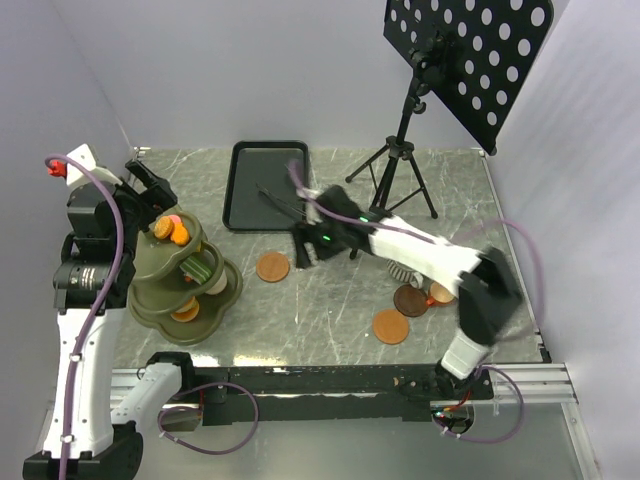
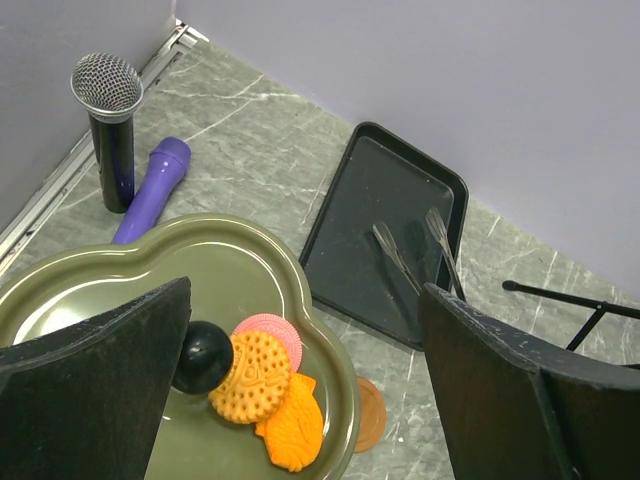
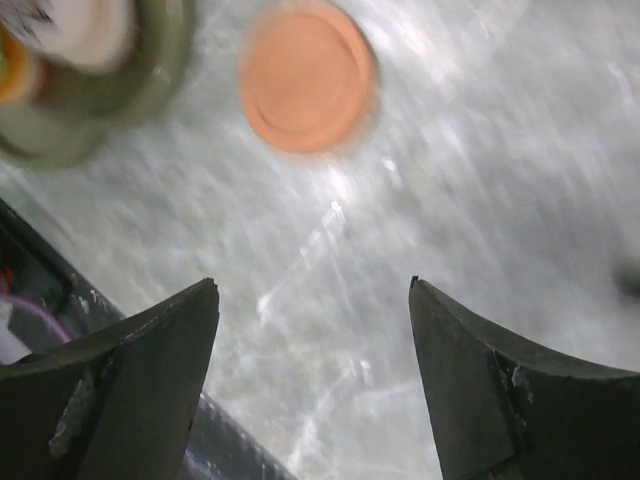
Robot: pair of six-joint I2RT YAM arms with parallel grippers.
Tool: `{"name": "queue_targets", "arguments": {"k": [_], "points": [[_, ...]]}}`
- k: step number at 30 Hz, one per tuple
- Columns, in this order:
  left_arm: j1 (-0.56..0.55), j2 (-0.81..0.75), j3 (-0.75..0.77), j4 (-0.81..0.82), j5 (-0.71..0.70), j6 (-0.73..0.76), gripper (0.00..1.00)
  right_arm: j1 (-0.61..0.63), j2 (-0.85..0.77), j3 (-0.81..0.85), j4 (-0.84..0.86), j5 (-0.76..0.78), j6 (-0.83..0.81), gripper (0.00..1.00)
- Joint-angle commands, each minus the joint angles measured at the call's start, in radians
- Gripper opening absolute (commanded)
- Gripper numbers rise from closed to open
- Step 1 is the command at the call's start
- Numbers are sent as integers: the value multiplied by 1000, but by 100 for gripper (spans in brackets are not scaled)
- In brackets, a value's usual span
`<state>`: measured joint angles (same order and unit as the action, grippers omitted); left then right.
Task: Serve the afternoon tea
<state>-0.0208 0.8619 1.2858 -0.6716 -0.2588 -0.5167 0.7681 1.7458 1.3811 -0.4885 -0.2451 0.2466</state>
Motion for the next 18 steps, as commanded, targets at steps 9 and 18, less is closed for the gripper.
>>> {"name": "queue_targets", "arguments": {"k": [9, 18], "points": [[4, -50, -34, 17, 62, -26, 100, -85, -307, -468, -254, 202, 258, 82], [4, -67, -39, 6, 55, -40, 100, -87, -355, -571, -265, 190, 318, 79]]}}
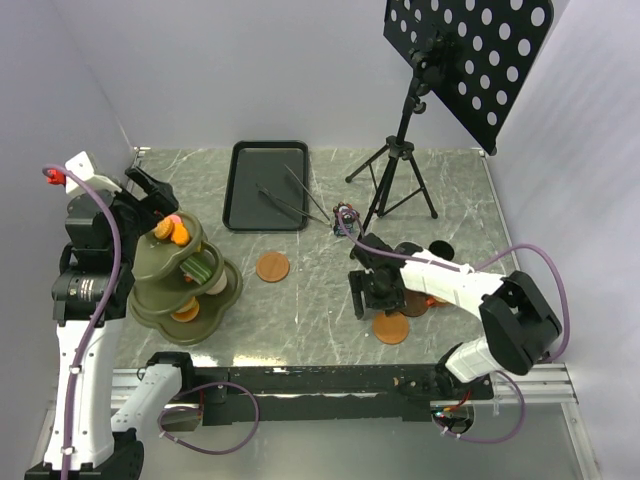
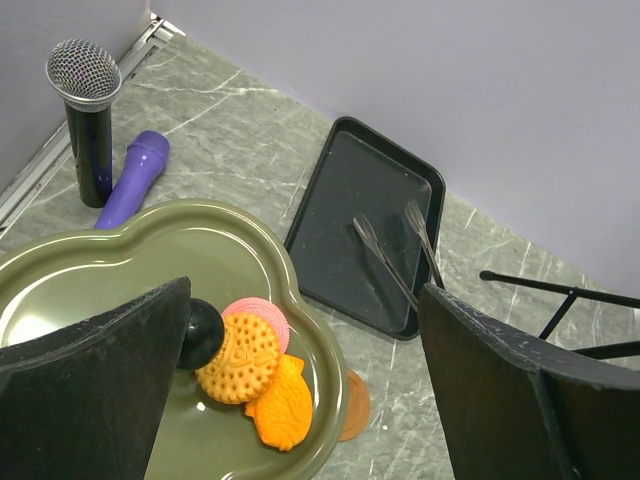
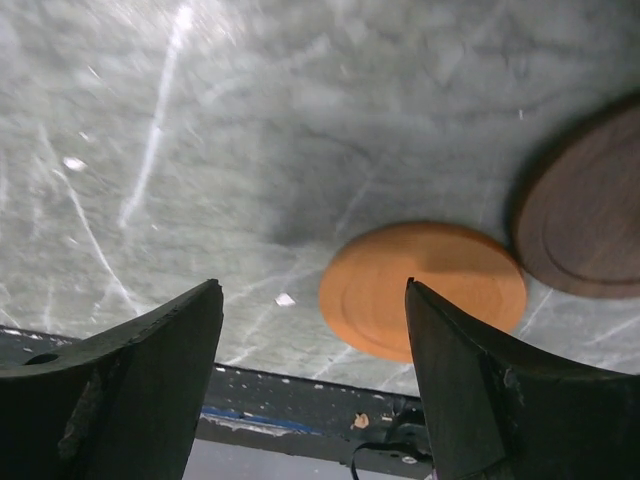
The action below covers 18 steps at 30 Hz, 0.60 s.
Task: Serve the afternoon tea
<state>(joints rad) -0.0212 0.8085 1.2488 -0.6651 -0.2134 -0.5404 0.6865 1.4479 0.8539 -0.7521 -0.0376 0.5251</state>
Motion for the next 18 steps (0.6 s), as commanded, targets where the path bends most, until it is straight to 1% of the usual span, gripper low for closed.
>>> {"name": "queue_targets", "arguments": {"k": [1, 7, 9, 12, 18], "points": [[4, -14, -2, -1, 12, -13, 100, -4, -54, -58, 14, -46, 35, 79], [3, -28, -5, -22, -9, -10, 100, 4, -18, -90, 86, -171, -11, 75], [4, -31, -8, -31, -15, -9, 100, 19, -15, -85, 118, -206, -37, 74], [4, -31, -15, -33, -12, -4, 100, 57, 17, -63, 196, -307, -109, 74], [3, -34, -19, -44, -21, 6, 100, 139, 212, 86, 286, -426, -191, 73]]}}
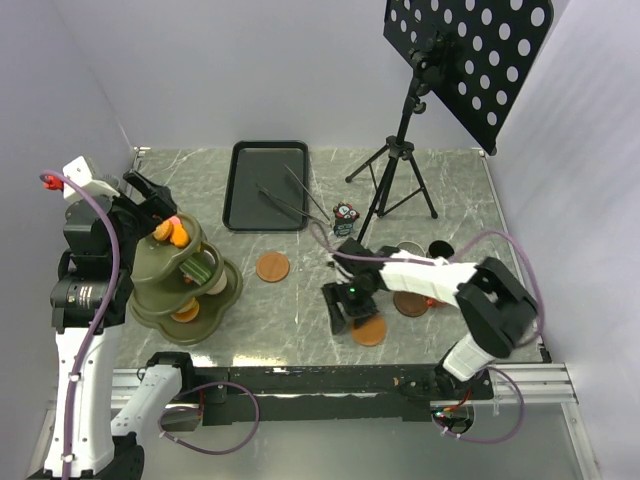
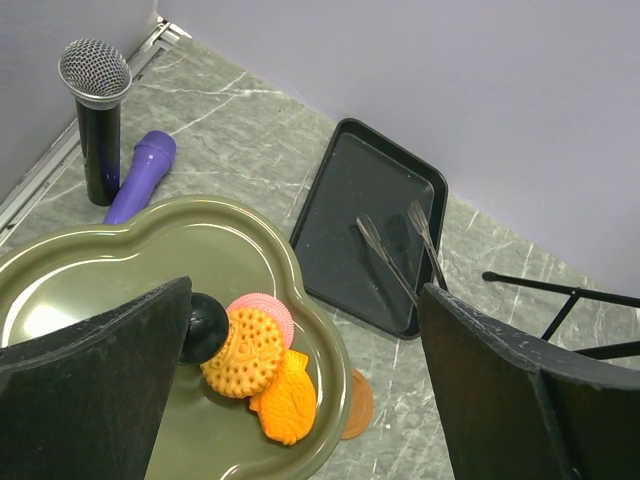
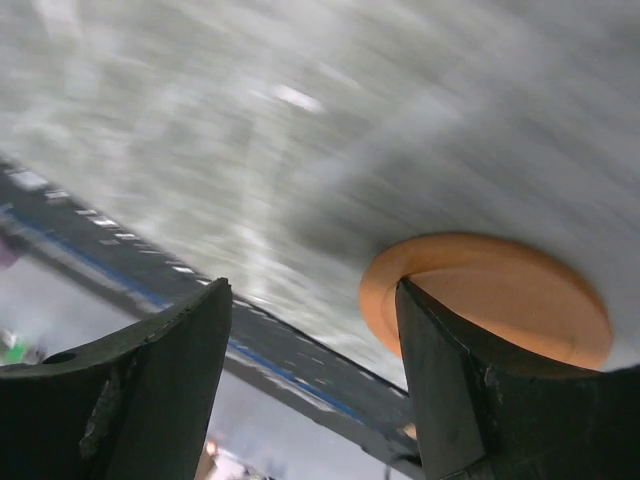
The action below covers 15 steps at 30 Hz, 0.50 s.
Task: Serve the afternoon tea
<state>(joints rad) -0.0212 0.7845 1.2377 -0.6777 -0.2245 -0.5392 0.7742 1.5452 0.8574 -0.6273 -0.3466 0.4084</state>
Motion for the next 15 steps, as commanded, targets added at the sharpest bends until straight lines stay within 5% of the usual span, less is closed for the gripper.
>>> {"name": "queue_targets", "arguments": {"k": [1, 15], "points": [[3, -11, -6, -34, -13, 7, 100, 62, 154, 119, 175, -132, -80, 72], [4, -28, 12, -52, -38, 62, 100, 165, 567, 623, 195, -155, -94, 70]]}}
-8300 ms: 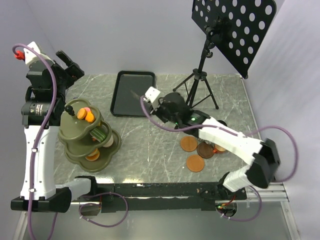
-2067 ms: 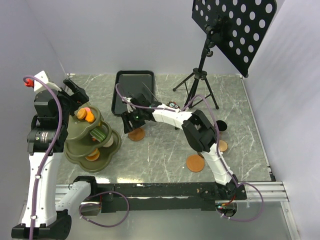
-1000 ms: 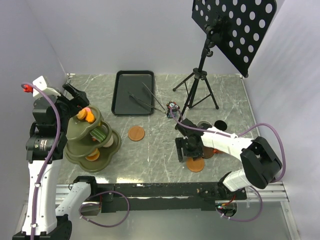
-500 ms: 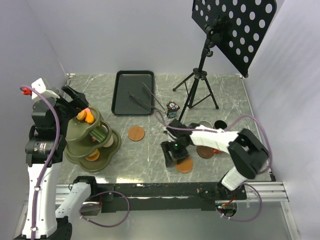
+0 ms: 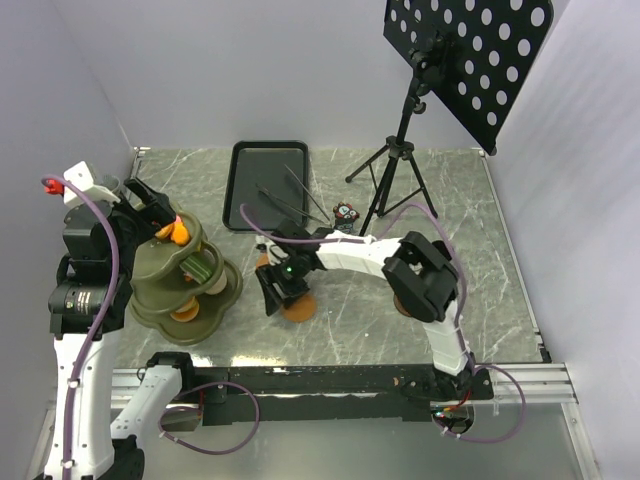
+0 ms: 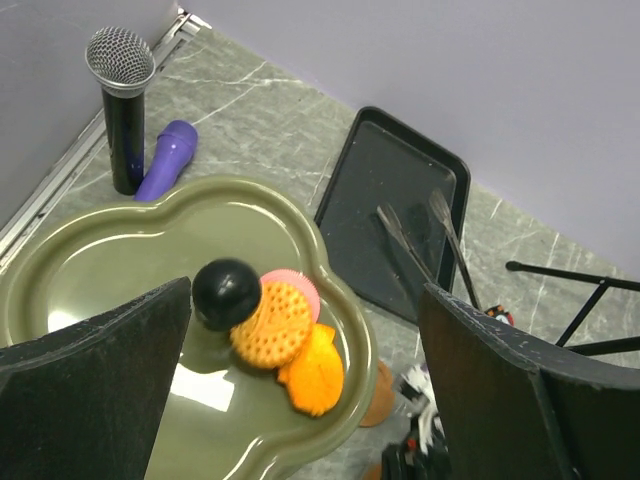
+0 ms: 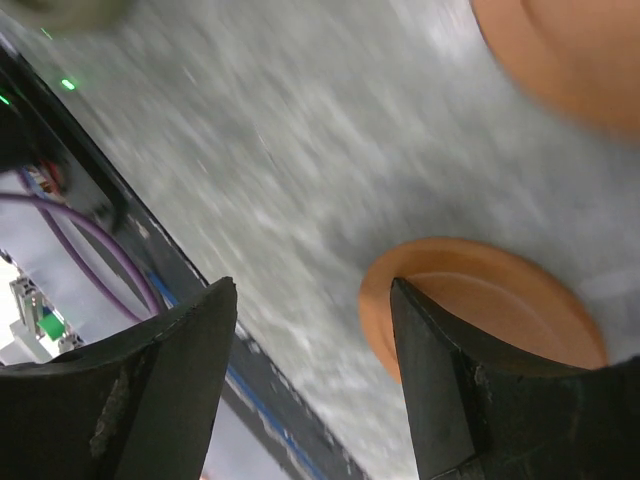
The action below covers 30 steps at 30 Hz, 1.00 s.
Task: Serve the afternoon tea
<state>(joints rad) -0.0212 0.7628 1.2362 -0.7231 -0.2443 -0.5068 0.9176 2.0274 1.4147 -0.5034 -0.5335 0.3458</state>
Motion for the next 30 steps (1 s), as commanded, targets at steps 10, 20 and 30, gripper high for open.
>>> {"name": "queue_targets", "arguments": {"k": [10, 20, 30], "points": [[1, -16, -11, 13, -15, 56, 100, 41, 203, 219, 143, 10, 51, 68], [0, -19, -12, 11, -41, 80, 100, 46, 211, 242, 190, -3, 64, 68], [1, -20, -6, 5, -59, 71, 100, -6, -165, -25, 195, 180, 24, 86]]}}
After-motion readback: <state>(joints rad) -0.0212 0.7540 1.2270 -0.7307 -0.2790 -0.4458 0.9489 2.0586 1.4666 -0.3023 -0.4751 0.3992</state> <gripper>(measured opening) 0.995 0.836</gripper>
